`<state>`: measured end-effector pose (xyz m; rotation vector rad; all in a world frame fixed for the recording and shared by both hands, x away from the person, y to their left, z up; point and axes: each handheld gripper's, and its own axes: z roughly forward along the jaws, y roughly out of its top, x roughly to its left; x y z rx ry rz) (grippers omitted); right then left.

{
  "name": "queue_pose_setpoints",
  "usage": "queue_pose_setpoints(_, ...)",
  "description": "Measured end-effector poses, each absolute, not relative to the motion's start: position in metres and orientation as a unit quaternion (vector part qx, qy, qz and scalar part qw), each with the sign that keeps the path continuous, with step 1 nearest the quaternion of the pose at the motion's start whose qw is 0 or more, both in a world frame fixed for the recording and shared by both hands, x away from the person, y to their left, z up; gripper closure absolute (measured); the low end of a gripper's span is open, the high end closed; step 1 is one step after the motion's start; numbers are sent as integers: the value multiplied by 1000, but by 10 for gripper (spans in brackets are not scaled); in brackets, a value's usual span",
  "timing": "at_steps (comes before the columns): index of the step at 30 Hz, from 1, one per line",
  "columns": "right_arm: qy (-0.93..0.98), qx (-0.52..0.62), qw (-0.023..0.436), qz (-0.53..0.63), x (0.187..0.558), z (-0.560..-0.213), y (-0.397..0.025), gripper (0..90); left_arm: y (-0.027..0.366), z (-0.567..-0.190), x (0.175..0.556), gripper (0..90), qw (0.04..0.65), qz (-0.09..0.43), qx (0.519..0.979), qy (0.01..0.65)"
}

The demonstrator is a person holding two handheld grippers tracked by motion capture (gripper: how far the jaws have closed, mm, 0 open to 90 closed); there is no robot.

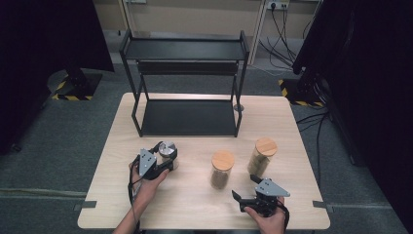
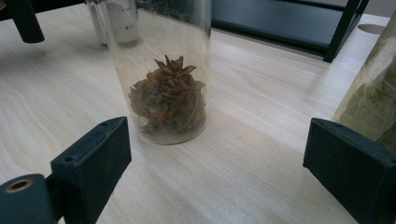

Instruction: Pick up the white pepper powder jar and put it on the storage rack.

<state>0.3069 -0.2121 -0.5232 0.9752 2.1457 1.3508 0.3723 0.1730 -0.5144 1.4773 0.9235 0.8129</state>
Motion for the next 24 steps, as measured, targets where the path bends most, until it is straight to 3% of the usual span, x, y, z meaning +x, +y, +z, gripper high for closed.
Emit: queue_pose_setpoints(24, 773, 350, 210, 485, 307, -523, -212, 77, 182, -491, 392, 349, 566, 381, 606, 408)
